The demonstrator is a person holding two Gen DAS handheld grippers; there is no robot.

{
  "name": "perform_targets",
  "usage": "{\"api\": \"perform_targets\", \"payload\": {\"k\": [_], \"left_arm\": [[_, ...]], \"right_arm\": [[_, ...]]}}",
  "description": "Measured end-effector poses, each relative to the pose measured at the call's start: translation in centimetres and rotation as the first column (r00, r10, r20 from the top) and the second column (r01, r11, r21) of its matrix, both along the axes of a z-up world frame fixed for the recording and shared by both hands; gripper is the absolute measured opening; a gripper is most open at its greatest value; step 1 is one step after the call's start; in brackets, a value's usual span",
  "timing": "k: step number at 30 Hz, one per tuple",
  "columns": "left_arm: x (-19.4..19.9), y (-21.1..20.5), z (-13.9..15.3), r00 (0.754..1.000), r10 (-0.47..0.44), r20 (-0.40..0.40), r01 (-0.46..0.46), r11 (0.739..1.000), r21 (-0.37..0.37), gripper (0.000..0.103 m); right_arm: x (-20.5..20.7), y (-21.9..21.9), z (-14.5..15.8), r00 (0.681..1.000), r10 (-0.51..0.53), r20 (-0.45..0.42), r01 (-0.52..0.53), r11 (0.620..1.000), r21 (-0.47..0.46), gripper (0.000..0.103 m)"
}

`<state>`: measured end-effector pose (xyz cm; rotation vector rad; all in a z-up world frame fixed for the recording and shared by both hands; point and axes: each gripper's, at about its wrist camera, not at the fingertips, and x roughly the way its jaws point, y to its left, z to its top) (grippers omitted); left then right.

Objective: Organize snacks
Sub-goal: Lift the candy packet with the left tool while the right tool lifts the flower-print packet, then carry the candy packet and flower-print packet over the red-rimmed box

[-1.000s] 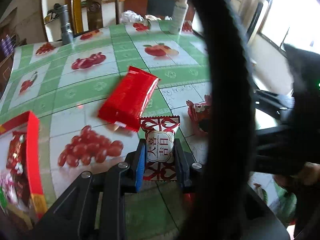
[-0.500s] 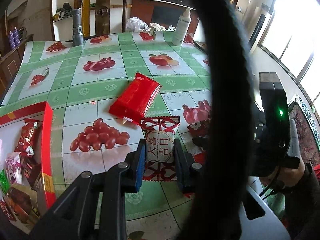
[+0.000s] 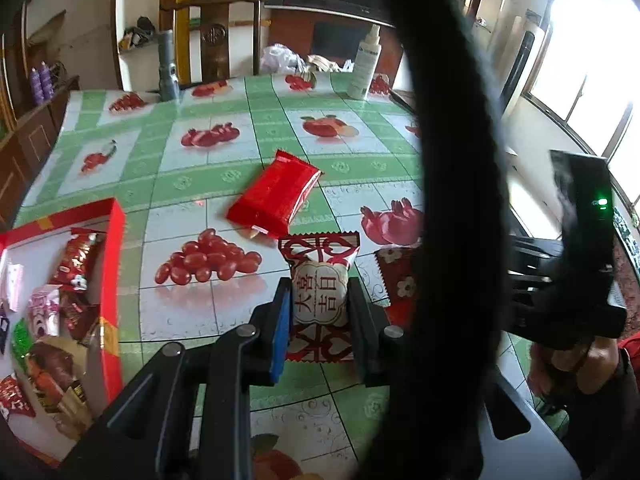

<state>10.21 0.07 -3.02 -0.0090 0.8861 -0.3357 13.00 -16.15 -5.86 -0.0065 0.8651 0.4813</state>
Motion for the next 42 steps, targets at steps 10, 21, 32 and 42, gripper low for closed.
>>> {"api": "perform_targets", "payload": {"k": [10,21,32,42], "left_arm": [[-2.5,0.1,1.8,0.992,0.108,0.064,-0.111,0.993,0.033,0.028],[-5.5,2.1,3.1,0.948,0.284,0.145,-0.298,0.951,0.084,0.028],[-7.2,5.3,3.8,0.896,0.393,0.205,-0.420,0.902,0.104,0.028],[-8.2,8.2,3.5,0.864,0.454,0.216,-0.484,0.868,0.111,0.028]], "right_arm": [[-3.4,-1.4,3.3,0.997,-0.047,0.056,0.041,0.994,0.102,0.023],[-7.3,0.4,5.0,0.994,-0.027,0.109,0.009,0.987,0.161,0.022],[-8.9,2.7,5.3,0.992,-0.022,0.124,-0.006,0.976,0.218,0.022],[-9.5,5.4,5.2,0.991,0.002,0.132,-0.032,0.974,0.224,0.022]]}}
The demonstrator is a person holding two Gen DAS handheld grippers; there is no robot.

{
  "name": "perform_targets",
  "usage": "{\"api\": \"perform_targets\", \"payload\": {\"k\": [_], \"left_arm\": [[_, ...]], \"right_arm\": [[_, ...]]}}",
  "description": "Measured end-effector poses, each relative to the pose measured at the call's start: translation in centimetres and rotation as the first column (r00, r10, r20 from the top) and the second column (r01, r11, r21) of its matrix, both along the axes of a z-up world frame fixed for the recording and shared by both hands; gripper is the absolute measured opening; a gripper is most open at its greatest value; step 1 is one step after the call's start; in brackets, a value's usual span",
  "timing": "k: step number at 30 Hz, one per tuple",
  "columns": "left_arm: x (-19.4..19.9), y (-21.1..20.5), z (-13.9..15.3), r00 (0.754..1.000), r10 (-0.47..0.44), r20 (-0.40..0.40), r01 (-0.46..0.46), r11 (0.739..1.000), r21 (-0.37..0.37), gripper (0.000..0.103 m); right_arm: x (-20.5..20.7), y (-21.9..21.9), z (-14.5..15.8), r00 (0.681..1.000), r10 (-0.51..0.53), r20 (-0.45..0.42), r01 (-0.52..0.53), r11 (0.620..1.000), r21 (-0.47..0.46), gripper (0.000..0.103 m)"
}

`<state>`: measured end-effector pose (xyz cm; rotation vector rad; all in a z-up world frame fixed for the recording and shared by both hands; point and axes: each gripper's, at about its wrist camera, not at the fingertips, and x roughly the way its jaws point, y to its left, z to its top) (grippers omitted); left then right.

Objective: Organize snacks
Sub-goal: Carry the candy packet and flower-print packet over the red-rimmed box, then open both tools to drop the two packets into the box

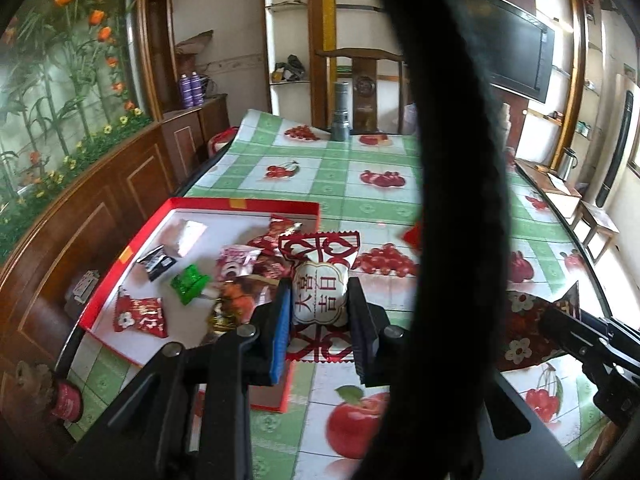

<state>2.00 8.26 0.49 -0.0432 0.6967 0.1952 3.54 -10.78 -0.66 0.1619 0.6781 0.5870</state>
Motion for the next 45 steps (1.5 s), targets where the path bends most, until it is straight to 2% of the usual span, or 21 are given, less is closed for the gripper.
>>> {"api": "perform_targets", "payload": {"k": [12,21,34,45], "left_arm": [[-0.7,3.4,-0.8,0.997,0.075,-0.005,-0.075,0.997,0.003,0.028],[-1.1,6.1,-1.5,0.992,0.127,-0.015,-0.127,0.992,-0.004,0.028],[-0.9,10.7,-3.1,0.978,0.202,-0.046,-0.203,0.979,-0.014,0.028],[-0.3,13.5,-4.1,0.968,0.240,-0.075,-0.241,0.971,-0.010,0.028]], "right_arm": [[-0.4,2.6,0.1,0.999,0.043,0.006,-0.043,0.999,-0.001,0.022],[0.1,6.1,-0.1,0.995,0.096,-0.004,-0.096,0.995,-0.019,0.022],[1.9,11.6,-0.8,0.986,0.164,-0.040,-0.164,0.986,0.002,0.022],[2.8,14.4,-2.2,0.976,0.203,-0.080,-0.203,0.979,0.004,0.022]]}}
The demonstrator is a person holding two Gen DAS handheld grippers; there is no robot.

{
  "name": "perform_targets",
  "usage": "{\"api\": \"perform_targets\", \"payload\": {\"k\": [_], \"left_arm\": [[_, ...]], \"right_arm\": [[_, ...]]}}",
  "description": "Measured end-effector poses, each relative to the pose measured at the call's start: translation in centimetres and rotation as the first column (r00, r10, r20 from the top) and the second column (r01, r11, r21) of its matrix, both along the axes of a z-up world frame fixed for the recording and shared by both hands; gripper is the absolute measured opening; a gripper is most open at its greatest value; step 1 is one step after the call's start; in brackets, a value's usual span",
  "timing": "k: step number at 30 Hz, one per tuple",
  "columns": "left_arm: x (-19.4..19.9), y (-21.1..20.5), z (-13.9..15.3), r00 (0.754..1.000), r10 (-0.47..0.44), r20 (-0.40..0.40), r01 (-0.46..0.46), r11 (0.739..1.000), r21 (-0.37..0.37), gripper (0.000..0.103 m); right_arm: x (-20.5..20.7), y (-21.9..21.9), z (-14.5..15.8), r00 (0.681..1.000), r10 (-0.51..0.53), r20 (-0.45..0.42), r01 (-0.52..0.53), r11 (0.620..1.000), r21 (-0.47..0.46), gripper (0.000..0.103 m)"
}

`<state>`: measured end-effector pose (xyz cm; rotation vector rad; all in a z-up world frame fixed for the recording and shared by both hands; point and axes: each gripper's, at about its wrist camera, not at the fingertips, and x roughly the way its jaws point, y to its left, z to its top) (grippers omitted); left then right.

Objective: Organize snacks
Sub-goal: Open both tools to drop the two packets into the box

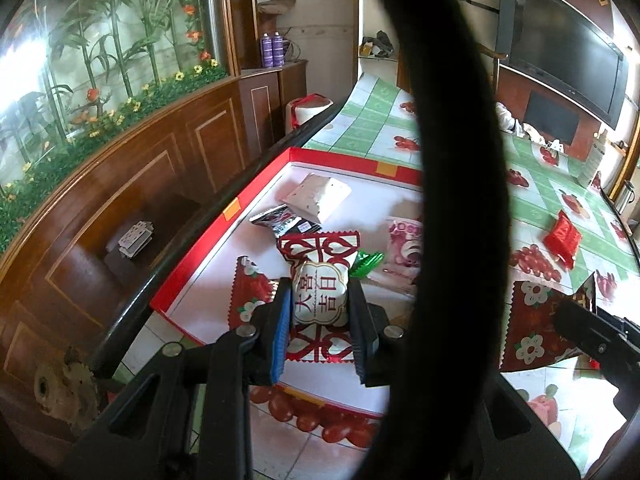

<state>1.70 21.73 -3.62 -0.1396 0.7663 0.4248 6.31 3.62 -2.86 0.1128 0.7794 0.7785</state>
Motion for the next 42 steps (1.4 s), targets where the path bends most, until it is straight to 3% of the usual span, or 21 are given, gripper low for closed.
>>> {"api": "perform_targets", "payload": {"k": [24,42], "left_arm": [[0.5,1.1,-0.1,1.000,0.023,-0.002,-0.023,0.999,0.033,0.028],[4.0,1.8,-1.1,0.999,0.007,-0.035,-0.005,0.999,0.043,0.028]], "right_arm": [[1.6,1.1,0.9,1.000,-0.005,0.020,0.004,1.000,0.019,0.022],[7.5,3.5,-0.3,0.998,-0.058,-0.023,0.058,0.998,0.013,0.022]]}}
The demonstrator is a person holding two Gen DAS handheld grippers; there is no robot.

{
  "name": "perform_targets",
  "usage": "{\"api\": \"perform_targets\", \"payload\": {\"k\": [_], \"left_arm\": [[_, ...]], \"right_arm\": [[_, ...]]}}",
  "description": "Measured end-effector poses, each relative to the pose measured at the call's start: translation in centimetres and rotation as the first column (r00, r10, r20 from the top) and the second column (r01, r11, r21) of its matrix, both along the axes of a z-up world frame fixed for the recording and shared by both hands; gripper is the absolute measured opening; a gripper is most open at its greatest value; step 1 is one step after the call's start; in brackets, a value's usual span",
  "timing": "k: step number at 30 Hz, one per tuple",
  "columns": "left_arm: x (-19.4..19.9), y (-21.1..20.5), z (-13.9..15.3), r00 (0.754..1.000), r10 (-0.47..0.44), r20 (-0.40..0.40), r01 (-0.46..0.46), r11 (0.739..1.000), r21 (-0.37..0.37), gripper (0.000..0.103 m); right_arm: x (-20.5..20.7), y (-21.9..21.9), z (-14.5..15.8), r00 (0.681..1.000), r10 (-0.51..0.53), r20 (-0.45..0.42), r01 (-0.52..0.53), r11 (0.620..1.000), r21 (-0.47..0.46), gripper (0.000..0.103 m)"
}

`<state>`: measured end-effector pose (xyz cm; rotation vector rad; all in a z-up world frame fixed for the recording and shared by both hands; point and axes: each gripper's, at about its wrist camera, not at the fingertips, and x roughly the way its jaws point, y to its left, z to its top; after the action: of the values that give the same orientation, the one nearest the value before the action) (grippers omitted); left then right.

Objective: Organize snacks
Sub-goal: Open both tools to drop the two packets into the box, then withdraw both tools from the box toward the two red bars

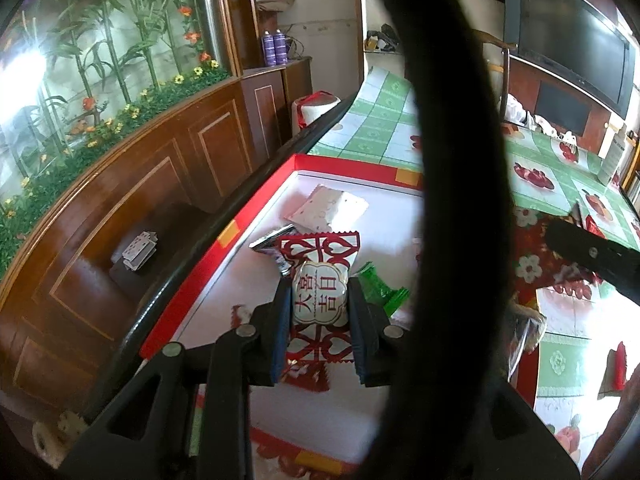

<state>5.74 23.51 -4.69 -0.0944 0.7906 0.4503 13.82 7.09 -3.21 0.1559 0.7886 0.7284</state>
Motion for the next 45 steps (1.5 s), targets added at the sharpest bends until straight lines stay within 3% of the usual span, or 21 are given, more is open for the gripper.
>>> {"api": "perform_targets", "payload": {"k": [18,21,23,25,28,45], "left_arm": [[1.7,0.2,-1.6,0.999,0.002,-0.040,-0.002,1.000,-0.006,0.032],[1.4,0.1,-1.1,1.000,0.006,-0.024,-0.006,1.000,0.000,0.046],[1.0,0.0,-0.6,1.000,0.012,-0.006,-0.012,1.000,0.015,0.061],[0.7,-0.1,-0.1,1.000,0.018,0.009,-0.018,1.000,0.023,0.065],[0.4,-0.4,0.5,1.000,0.019,0.021,-0.020,0.999,0.027,0.065],[-1.9,-4.2,3.1,0.997,-0.029,0.070,0.026,0.999,0.039,0.065]], "right_arm": [[1.9,1.8,-2.7,0.997,0.027,-0.072,-0.028,0.999,-0.016,0.023],[1.7,1.8,-2.6,0.998,0.024,-0.063,-0.025,1.000,-0.019,0.025],[1.7,1.6,-2.4,0.998,0.018,-0.059,-0.019,1.000,-0.019,0.027],[1.4,1.1,-2.1,0.999,0.010,-0.049,-0.011,1.000,-0.018,0.034],[1.1,0.4,-1.7,0.999,-0.003,-0.035,0.002,1.000,-0.017,0.038],[-2.8,-5.7,0.4,0.999,-0.047,0.009,0.047,0.999,0.014,0.038]]}}
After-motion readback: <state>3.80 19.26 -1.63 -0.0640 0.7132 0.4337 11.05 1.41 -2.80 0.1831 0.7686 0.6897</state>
